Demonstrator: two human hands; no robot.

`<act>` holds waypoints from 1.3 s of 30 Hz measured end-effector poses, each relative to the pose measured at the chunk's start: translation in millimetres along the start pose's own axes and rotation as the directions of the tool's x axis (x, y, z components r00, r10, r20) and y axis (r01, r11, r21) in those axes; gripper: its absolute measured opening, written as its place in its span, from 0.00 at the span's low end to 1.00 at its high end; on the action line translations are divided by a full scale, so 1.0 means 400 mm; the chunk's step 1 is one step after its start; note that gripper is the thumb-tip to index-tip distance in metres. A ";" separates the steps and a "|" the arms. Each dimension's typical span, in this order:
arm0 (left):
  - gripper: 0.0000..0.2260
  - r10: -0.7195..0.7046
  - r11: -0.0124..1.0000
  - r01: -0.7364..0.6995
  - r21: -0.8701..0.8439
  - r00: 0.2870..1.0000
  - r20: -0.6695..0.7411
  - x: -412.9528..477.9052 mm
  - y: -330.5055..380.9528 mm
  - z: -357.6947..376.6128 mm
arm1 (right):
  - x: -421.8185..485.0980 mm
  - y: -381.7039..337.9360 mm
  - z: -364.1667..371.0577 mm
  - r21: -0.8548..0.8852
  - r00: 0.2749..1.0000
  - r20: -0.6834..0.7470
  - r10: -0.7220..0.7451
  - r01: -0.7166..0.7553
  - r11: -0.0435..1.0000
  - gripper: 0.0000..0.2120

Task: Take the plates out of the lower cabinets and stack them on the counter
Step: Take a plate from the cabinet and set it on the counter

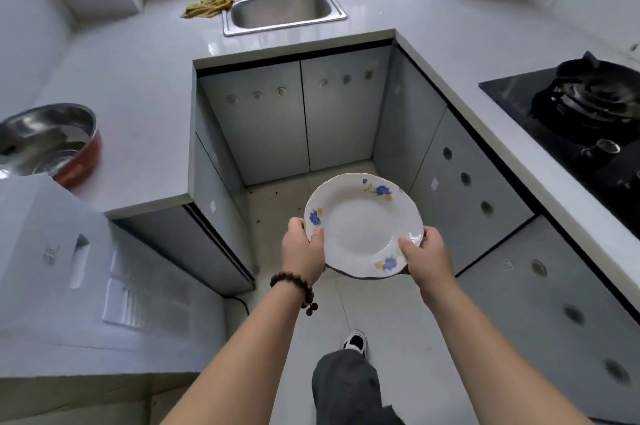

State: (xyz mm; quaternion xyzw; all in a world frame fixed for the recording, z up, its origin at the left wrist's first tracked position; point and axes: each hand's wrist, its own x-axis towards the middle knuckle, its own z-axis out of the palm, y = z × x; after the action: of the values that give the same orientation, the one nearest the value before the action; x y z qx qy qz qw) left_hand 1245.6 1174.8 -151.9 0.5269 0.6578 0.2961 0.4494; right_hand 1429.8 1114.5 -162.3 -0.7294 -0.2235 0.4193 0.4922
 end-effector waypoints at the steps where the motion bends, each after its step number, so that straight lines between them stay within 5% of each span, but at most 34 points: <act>1: 0.08 -0.001 1.000 0.001 0.008 1.000 0.009 0.041 0.019 0.021 | 0.045 -0.010 0.001 0.008 1.000 -0.007 0.002 -0.002 1.000 0.10; 28: 0.07 0.056 0.997 -0.064 0.039 0.983 0.175 0.966 0.453 0.206 | 0.872 -0.443 0.225 0.047 0.992 -0.123 0.010 -0.004 0.999 0.10; 39: 0.11 0.233 0.947 -0.296 0.122 0.898 0.372 1.309 0.690 0.315 | 1.119 -0.619 0.267 0.150 0.932 -0.359 0.057 -0.003 0.989 0.09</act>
State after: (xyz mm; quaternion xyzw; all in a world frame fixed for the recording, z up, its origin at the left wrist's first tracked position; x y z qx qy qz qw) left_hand 1455.9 1740.8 -113.0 0.6938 0.5118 0.1960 0.4671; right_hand 1607.8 1604.7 -131.0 -0.7592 -0.0864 0.3004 0.5709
